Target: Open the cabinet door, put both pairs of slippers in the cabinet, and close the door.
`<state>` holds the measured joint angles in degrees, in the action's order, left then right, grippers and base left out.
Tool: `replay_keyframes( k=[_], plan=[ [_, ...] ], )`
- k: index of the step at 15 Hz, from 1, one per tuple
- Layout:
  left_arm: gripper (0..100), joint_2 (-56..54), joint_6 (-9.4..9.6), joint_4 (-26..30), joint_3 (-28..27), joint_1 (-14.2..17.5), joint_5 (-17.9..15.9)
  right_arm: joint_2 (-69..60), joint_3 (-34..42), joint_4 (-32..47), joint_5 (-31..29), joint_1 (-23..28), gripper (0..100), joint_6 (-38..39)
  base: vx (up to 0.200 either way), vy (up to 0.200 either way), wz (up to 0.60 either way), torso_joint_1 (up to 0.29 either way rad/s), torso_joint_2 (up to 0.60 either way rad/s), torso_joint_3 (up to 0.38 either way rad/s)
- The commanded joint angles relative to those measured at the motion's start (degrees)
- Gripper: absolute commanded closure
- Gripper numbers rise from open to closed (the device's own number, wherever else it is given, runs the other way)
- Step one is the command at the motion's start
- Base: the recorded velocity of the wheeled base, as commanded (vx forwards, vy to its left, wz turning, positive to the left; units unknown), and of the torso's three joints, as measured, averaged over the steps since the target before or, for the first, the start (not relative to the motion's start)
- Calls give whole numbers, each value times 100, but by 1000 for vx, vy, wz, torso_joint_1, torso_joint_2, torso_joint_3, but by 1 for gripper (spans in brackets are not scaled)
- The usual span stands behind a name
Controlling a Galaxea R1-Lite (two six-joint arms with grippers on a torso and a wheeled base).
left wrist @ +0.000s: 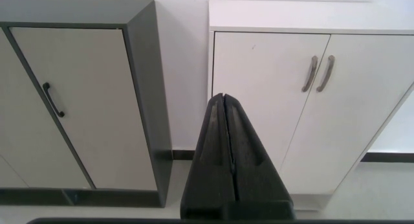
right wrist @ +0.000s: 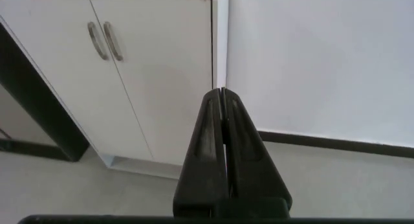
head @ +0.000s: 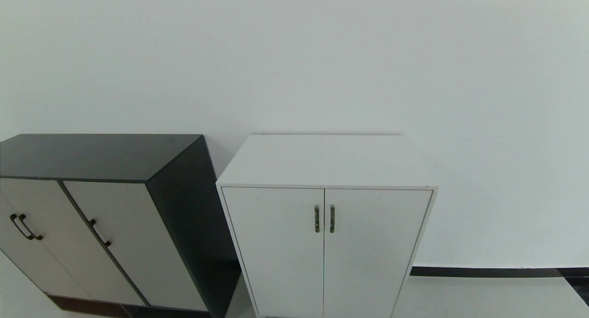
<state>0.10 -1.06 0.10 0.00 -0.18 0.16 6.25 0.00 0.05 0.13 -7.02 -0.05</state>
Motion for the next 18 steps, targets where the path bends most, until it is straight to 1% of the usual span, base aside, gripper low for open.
replay_keyframes(
  k=[1, 4, 5, 7, 9, 12, 17, 18],
  plan=[
    [100, -1, 1, -1, 0, 1, 2, -45, 0, -5, 57, -476, 100, 22, 0, 0, 0, 0, 0, 0],
    [100, -1, -8, -1, 0, 1, 11, -63, 0, -5, -40, -528, 100, 14, 0, 0, 0, 0, 0, 0],
    [100, -1, -8, -1, 0, 1, 11, -63, 0, -14, -163, -467, 100, 84, 0, 0, 0, 0, 0, 0],
    [100, -1, 1, -1, 0, 1, 11, -10, 0, -14, -154, -133, 100, 146, 0, 0, 0, 0, 0, 0],
    [100, -1, 1, -10, 0, 1, 11, -54, 0, 13, -216, -115, 100, -109, 0, 0, 0, 0, 0, 0],
    [100, -1, 1, -1, 0, 1, 11, -63, 0, -5, -295, -106, 100, 14, 0, 0, 0, 0, 0, 0],
    [100, -1, 1, -1, 0, 1, 11, -54, 0, 4, -295, 43, 100, -4, 0, 0, 0, 0, 0, 0],
    [100, -1, 1, -1, 0, 1, 11, -63, 0, 4, -295, 210, 100, -21, 0, 0, 0, 0, 0, 0]
  ],
)
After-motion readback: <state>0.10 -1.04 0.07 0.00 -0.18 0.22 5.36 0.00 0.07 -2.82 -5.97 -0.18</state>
